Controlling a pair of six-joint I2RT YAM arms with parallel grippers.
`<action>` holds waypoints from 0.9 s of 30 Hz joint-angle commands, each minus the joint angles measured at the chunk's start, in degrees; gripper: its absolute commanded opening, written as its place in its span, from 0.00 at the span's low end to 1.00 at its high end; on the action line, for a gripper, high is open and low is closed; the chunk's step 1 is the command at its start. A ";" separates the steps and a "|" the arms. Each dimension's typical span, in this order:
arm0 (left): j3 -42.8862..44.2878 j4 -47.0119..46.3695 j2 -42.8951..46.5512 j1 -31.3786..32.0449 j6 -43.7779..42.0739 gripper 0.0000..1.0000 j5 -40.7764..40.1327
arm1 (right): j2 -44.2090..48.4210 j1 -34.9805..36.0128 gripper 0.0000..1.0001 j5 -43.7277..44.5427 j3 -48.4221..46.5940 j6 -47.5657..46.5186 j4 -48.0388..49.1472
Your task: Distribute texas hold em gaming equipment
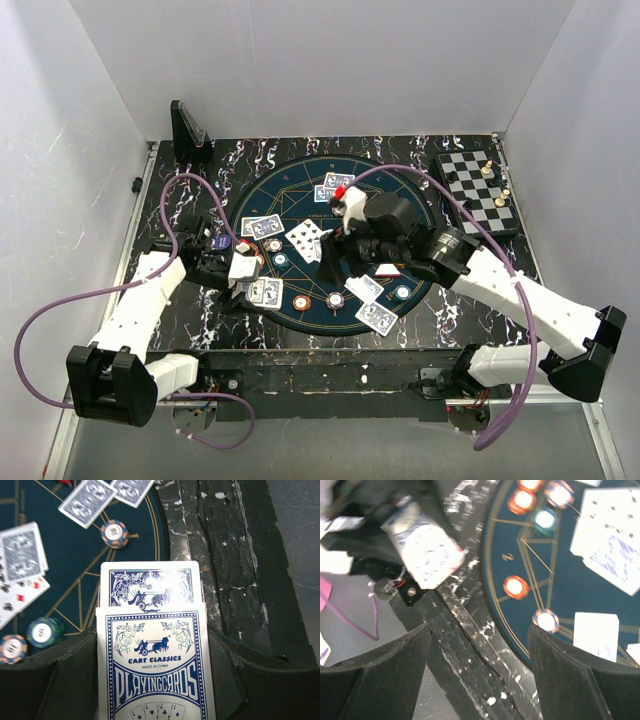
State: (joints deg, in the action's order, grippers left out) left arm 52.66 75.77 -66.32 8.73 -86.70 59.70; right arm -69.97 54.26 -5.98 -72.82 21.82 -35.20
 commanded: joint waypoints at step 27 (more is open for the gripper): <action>-1.93 7.31 2.51 -0.38 1.07 0.44 4.82 | -11.95 14.47 0.90 0.70 -4.71 -27.89 19.63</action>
State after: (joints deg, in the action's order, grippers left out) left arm 53.84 77.25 -65.98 8.73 -89.67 64.86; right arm -84.71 68.88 -10.17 -79.20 -5.63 -21.10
